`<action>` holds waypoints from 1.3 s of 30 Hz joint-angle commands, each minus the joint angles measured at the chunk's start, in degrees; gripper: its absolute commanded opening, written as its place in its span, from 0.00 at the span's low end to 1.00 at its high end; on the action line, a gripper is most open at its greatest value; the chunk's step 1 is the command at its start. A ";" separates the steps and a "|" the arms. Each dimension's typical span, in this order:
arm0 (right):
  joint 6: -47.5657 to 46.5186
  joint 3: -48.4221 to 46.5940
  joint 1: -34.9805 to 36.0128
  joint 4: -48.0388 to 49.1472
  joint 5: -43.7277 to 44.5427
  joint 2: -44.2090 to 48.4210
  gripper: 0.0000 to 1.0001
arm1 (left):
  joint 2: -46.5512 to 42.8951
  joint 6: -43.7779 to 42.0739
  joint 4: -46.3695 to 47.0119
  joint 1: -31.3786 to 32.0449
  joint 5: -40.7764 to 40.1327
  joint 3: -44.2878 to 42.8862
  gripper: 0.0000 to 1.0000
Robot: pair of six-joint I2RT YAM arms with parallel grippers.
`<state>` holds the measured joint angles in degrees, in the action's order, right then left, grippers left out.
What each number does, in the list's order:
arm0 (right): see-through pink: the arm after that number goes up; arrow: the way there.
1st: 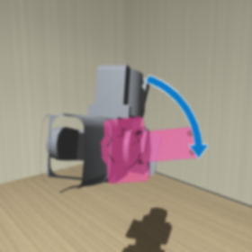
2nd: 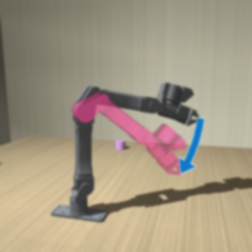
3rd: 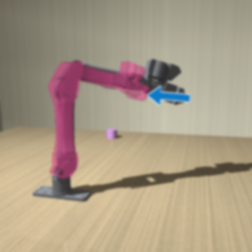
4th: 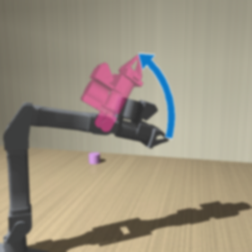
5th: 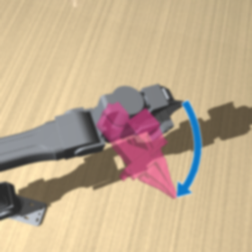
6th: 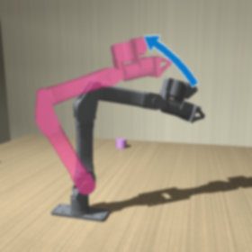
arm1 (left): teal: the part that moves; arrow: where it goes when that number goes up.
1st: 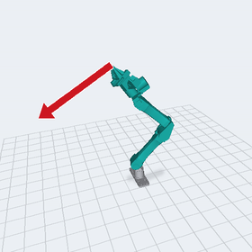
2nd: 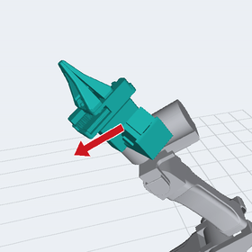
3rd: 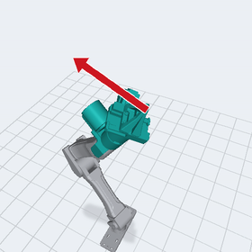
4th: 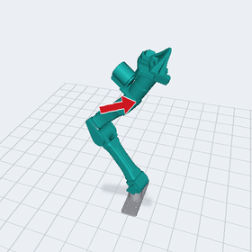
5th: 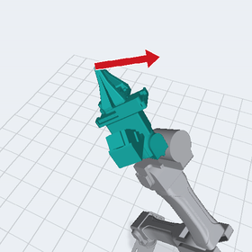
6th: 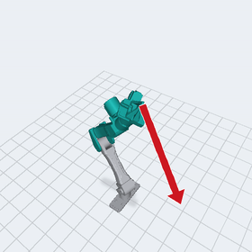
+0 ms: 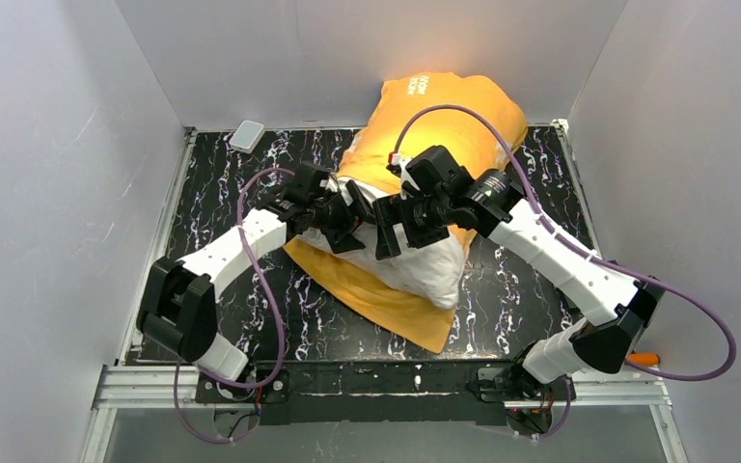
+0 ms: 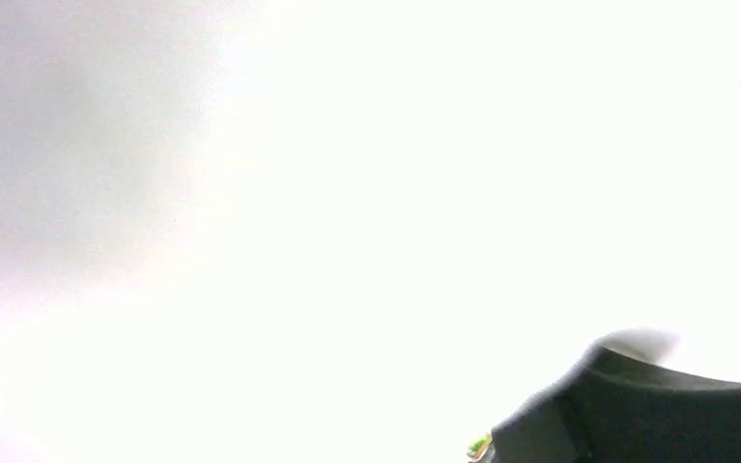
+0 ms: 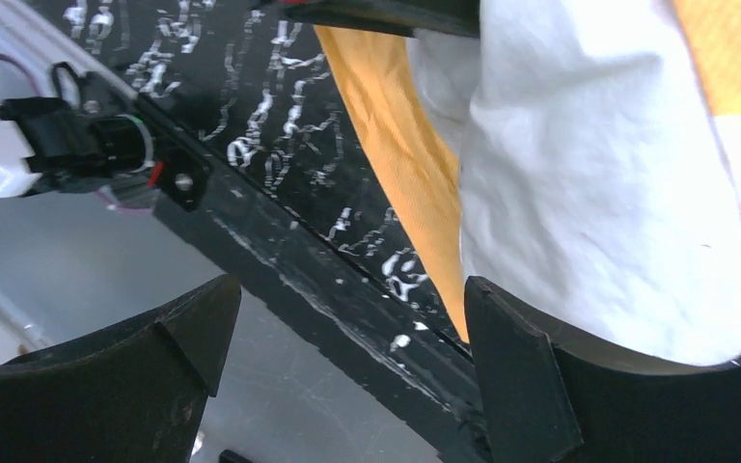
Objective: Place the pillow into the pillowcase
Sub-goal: Stuff the pillow into the pillowcase.
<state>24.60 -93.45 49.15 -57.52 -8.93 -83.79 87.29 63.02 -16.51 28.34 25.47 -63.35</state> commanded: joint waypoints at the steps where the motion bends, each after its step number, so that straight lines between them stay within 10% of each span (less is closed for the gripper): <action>1: -2.98 0.46 0.97 -2.13 8.17 1.84 0.94 | -5.78 -4.05 1.56 0.78 0.21 -4.84 0.82; 13: -6.19 0.77 13.08 -3.58 40.82 -5.88 0.98 | -34.54 -5.59 -30.55 -2.74 -17.05 10.67 0.98; 26: -15.52 8.27 15.81 10.73 38.11 -23.76 0.97 | -52.38 3.87 -29.74 -2.99 -19.26 23.92 0.98; 37: -16.63 -7.86 8.02 5.72 16.69 -27.52 0.03 | -49.00 2.37 -24.27 -3.01 -14.34 24.51 0.92; 39: -15.35 -14.38 6.72 3.73 12.50 -26.68 0.01 | -48.50 3.34 -20.54 -3.02 -12.30 26.07 0.87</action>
<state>6.76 -96.99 58.13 -57.10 18.83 -110.91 38.22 65.60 -41.93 25.61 9.69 -39.33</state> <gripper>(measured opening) 0.065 0.898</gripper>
